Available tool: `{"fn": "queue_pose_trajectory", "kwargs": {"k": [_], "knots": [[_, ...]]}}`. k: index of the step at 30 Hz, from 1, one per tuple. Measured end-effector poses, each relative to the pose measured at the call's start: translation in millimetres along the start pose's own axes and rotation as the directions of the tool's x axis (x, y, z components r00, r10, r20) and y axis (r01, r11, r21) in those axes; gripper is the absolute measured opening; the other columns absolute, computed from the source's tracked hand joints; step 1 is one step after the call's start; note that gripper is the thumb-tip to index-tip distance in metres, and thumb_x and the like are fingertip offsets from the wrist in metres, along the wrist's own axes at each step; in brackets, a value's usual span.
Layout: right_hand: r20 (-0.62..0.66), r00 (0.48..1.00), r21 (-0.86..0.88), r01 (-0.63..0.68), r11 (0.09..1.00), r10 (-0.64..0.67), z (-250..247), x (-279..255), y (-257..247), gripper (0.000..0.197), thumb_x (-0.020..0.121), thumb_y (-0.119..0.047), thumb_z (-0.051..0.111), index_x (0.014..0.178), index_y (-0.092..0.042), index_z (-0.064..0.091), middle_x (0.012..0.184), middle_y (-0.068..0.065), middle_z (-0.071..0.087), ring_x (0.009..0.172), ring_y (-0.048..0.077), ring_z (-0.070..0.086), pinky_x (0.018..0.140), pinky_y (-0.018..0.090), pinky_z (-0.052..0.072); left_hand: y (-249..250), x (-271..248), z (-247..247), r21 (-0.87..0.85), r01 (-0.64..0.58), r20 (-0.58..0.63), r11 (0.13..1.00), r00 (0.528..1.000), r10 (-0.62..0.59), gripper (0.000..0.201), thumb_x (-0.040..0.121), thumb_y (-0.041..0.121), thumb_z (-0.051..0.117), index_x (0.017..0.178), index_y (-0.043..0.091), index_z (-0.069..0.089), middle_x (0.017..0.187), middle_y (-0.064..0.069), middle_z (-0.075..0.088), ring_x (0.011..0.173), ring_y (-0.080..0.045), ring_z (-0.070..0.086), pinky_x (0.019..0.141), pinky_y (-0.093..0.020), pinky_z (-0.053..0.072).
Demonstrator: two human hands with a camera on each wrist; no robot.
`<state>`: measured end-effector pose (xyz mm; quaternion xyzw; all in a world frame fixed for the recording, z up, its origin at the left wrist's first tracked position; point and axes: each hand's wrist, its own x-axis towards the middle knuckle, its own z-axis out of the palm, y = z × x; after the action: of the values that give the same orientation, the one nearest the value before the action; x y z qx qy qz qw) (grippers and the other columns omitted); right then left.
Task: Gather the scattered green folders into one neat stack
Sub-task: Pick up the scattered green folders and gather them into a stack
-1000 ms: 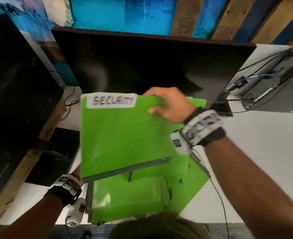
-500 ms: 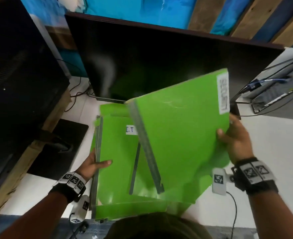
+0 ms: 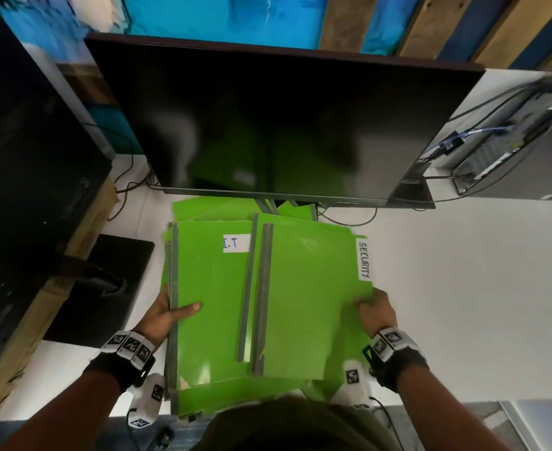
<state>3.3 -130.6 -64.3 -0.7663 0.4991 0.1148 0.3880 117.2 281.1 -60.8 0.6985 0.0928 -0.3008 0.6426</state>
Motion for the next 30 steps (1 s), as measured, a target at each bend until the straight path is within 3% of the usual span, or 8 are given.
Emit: {"fn": "queue_pose_trajectory", "kwargs": {"k": [3,8,11,15,19,21,24,30], "knots": [[0.029,0.999,0.012,0.034,0.999,-0.034,5.0,-8.7,-17.3,0.052,0.084,-0.033,0.064,0.132,-0.018,0.049,0.124,0.006,0.063,0.112,0.032,0.059,0.094,0.033,0.044,5.8,-6.2,5.6,0.005,-0.014,0.000,1.000,1.000,0.014,0.106,0.045,0.042,0.091,0.138,0.027,0.042,0.130,0.001,0.061,0.122,-0.023,0.056,0.108,-0.051,0.037],[-0.071,0.997,0.060,0.040,0.997,-0.036,-4.1,-8.0,-17.5,0.049,0.082,-0.030,0.068,0.128,-0.019,0.056,0.123,0.010,0.064,0.114,0.034,0.058,0.099,0.040,0.043,10.0,-11.2,14.7,-0.037,-0.058,-0.026,0.998,0.998,0.057,0.097,0.045,0.035,0.086,0.133,0.025,0.046,0.124,0.003,0.064,0.118,-0.021,0.058,0.106,-0.044,0.040],[-0.095,0.994,0.139,0.068,0.988,-0.055,-9.4,-3.8,-14.7,0.043,0.081,-0.026,0.069,0.122,-0.017,0.059,0.114,0.012,0.067,0.105,0.033,0.061,0.090,0.037,0.046,9.2,-14.1,17.0,-0.048,-0.089,-0.053,0.995,0.995,0.086,0.102,0.045,0.033,0.086,0.137,0.022,0.043,0.126,0.003,0.063,0.117,-0.017,0.058,0.106,-0.042,0.040],[0.023,0.993,0.097,0.110,0.989,-0.113,-1.0,2.4,-17.4,0.039,0.079,-0.027,0.067,0.116,-0.017,0.063,0.105,0.006,0.070,0.098,0.030,0.065,0.091,0.043,0.050,9.3,-19.0,16.4,-0.053,-0.099,-0.066,0.994,0.993,0.095,0.108,0.044,0.035,0.089,0.140,0.023,0.040,0.133,0.003,0.058,0.123,-0.017,0.053,0.107,-0.040,0.037],[0.051,0.990,0.148,0.122,0.982,-0.130,0.9,4.1,-31.5,0.030,0.082,-0.014,0.064,0.111,-0.014,0.068,0.102,0.007,0.070,0.094,0.028,0.064,0.090,0.039,0.050,10.2,-20.8,17.7,-0.038,-0.090,-0.080,0.995,0.993,0.087,0.105,0.047,0.033,0.087,0.140,0.023,0.039,0.134,0.003,0.057,0.125,-0.017,0.051,0.107,-0.039,0.036],[0.051,0.990,0.269,0.116,0.956,-0.134,-4.2,4.5,-39.9,0.029,0.081,-0.012,0.065,0.109,-0.011,0.068,0.098,0.009,0.069,0.092,0.029,0.065,0.086,0.038,0.053,10.7,-21.4,18.7,-0.027,-0.084,-0.086,0.996,0.993,0.081,0.100,0.050,0.030,0.086,0.138,0.023,0.041,0.133,0.002,0.058,0.123,-0.019,0.053,0.106,-0.039,0.037],[0.058,0.982,0.374,0.143,0.916,-0.177,-5.2,-0.2,-48.7,0.019,0.085,-0.015,0.064,0.104,-0.011,0.067,0.092,0.012,0.070,0.080,0.028,0.066,0.069,0.031,0.057,7.3,-21.8,16.5,-0.034,-0.057,-0.104,0.998,0.993,0.054,0.100,0.048,0.034,0.087,0.137,0.024,0.042,0.131,0.000,0.060,0.121,-0.021,0.056,0.108,-0.045,0.038],[0.173,0.938,0.326,0.235,0.916,-0.302,8.9,-11.5,-55.8,0.029,0.087,-0.014,0.063,0.116,-0.019,0.063,0.108,0.004,0.066,0.102,0.028,0.062,0.097,0.044,0.048,7.6,-26.3,17.9,0.033,-0.097,-0.147,0.995,0.984,0.101,0.088,0.064,0.044,0.077,0.140,0.021,0.040,0.138,-0.003,0.054,0.127,-0.022,0.050,0.112,-0.047,0.033]]}}
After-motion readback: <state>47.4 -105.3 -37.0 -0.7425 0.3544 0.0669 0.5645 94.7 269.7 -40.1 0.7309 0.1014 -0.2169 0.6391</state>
